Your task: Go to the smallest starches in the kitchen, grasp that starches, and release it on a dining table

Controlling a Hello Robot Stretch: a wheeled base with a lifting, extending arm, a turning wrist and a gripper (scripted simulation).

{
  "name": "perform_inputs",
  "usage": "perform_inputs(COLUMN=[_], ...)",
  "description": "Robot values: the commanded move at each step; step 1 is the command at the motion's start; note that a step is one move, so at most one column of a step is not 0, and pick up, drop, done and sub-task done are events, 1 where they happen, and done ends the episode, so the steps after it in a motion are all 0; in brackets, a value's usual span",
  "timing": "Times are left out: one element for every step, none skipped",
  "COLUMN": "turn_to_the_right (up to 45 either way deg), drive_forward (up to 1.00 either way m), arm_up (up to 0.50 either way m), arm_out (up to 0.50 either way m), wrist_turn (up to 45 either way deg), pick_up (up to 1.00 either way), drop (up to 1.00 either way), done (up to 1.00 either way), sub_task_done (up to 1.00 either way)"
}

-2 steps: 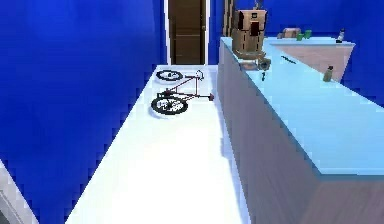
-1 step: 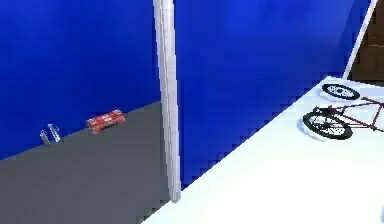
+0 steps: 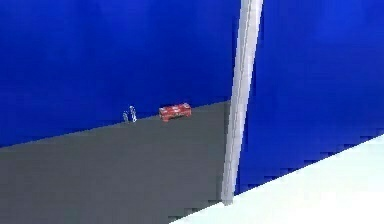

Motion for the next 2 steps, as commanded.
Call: perform_inputs(turn_to_the_right=[0.0,-18.0], drive_forward=[0.60,0.00], arm_up=[0.00,0.00], arm_out=[0.00,0.00], wrist_turn=[0.0,0.0], pick_up=[0.00,0.00], drop=[0.00,0.00], done=[0.00,0.00], sub_task_done=[0.00,0.00])
